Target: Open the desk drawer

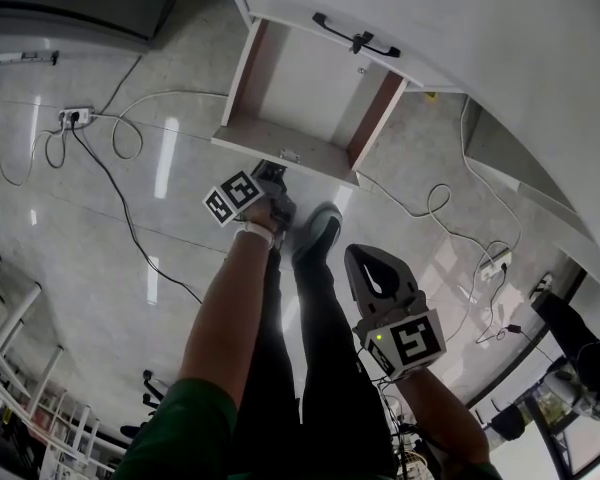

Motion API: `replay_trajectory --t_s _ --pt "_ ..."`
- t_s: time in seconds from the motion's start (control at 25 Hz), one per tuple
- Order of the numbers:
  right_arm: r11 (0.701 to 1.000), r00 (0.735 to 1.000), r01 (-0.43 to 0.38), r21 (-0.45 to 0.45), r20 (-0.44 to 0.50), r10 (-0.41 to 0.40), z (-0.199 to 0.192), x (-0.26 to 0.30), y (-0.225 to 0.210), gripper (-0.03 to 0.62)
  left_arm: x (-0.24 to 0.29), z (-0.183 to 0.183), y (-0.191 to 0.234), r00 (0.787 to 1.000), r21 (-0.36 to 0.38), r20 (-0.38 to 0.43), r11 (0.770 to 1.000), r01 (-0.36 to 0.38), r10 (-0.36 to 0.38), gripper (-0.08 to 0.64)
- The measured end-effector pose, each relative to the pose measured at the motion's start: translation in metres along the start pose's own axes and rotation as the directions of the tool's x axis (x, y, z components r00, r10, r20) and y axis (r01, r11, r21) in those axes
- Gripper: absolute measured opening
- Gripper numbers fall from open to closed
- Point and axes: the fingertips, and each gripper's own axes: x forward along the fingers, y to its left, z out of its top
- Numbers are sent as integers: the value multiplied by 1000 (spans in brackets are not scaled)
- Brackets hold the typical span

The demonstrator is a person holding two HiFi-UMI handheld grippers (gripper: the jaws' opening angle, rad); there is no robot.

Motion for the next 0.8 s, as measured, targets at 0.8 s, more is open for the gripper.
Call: replay_trajectory --t_s 0.8 --pt "1000 994 3 12 106 -4 39 -19 4 2 -89 39 3 990 -49 101 994 -98 103 21"
